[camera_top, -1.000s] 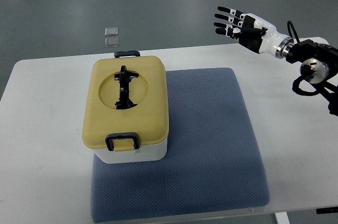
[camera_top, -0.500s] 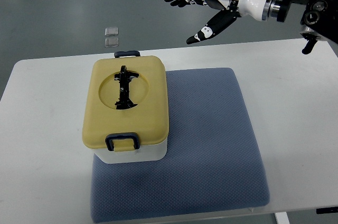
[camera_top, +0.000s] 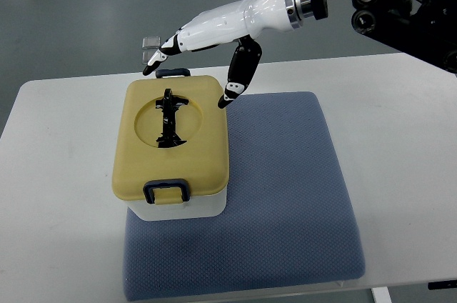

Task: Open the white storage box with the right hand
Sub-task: 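Swing the right hand over the yellow lid toward its black handle, then lower the right hand and close fingers around the black lid handle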

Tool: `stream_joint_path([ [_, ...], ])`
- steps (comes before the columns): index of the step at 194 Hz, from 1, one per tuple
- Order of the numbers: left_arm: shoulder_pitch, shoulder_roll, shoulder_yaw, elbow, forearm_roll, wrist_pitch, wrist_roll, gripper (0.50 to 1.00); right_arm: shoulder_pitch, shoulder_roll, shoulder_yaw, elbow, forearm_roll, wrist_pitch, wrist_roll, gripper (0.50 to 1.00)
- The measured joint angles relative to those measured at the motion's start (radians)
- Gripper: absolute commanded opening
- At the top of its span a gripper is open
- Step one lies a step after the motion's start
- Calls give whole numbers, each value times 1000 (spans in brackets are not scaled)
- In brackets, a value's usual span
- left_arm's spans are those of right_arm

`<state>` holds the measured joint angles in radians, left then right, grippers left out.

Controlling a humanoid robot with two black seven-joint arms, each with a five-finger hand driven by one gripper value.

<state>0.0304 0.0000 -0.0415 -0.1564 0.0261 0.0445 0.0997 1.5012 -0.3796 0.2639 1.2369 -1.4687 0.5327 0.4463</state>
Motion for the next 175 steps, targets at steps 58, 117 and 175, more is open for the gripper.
stream_joint_path([
  [58,0,0,0,0,0,0,0,1000,32,136,-63,-90,-84,-80,-5,930],
  [117,0,0,0,0,0,0,0,1000,42,193,-145,-149,-152,-137,-5,930],
  [175,0,0,0,0,0,0,0,1000,34,237,-150,-166,-173,-148,-7,926],
])
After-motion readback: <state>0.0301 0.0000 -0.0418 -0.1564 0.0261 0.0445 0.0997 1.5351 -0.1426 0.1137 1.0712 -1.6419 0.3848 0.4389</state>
